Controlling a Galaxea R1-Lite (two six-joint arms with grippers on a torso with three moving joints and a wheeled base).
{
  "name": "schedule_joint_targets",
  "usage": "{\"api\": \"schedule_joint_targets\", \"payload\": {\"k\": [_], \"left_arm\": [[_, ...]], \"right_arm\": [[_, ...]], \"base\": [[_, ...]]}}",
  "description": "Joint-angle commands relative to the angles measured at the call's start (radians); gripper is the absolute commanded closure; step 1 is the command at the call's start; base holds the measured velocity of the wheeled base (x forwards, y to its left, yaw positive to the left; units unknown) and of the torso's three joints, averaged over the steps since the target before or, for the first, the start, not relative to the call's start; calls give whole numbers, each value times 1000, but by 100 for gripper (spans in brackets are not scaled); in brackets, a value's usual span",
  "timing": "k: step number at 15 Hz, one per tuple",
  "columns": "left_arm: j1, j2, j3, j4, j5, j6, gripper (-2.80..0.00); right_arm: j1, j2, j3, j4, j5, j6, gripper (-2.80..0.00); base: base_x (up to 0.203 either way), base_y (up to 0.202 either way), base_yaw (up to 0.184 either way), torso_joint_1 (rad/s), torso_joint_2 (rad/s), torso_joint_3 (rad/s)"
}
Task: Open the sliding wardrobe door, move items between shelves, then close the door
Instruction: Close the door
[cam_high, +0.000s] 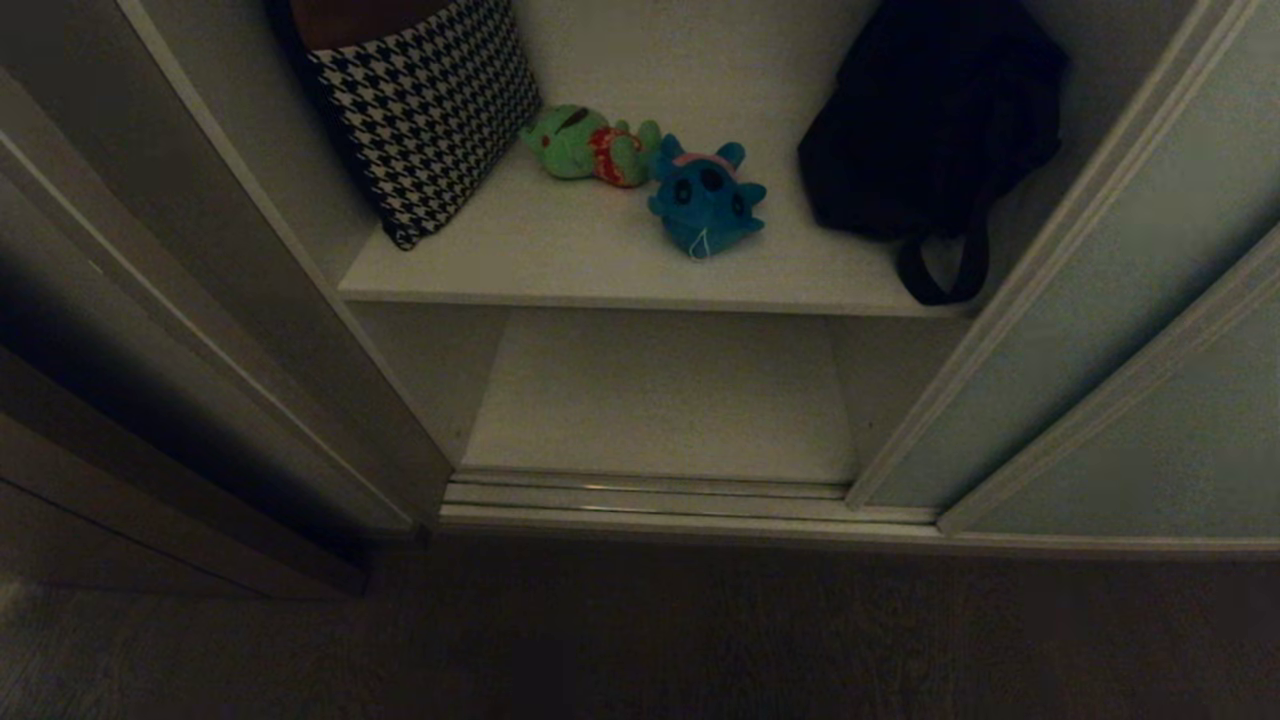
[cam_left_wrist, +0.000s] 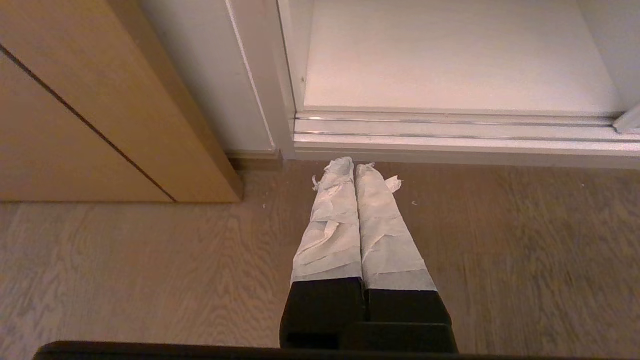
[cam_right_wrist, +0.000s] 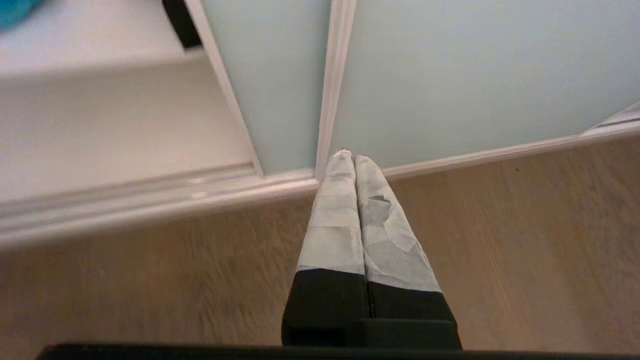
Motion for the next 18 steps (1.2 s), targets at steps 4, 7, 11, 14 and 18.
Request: {"api": "schedule_joint_targets", "payload": {"k": [4, 7, 11, 14, 18], "left_arm": [[1, 2, 0, 0, 0, 1, 0], [-1, 2, 0, 0, 0, 1, 0], [1, 2, 0, 0, 0, 1, 0], [1, 2, 0, 0, 0, 1, 0], [0, 2, 0, 0, 0, 1, 0]], "right_arm": [[-312, 183, -98, -52, 270, 5, 0], [-503, 271, -96, -174, 498, 9, 0], [-538, 349, -93, -210, 637, 10, 0], [-539, 396, -95, -211, 672, 10, 0], [-573, 463, -87, -278, 682, 11, 0]], "base": [[0, 0, 0, 0, 0, 0], [0, 0, 0, 0, 0, 0], [0, 0, 0, 0, 0, 0], [0, 0, 0, 0, 0, 0], [0, 0, 0, 0, 0, 0]]}}
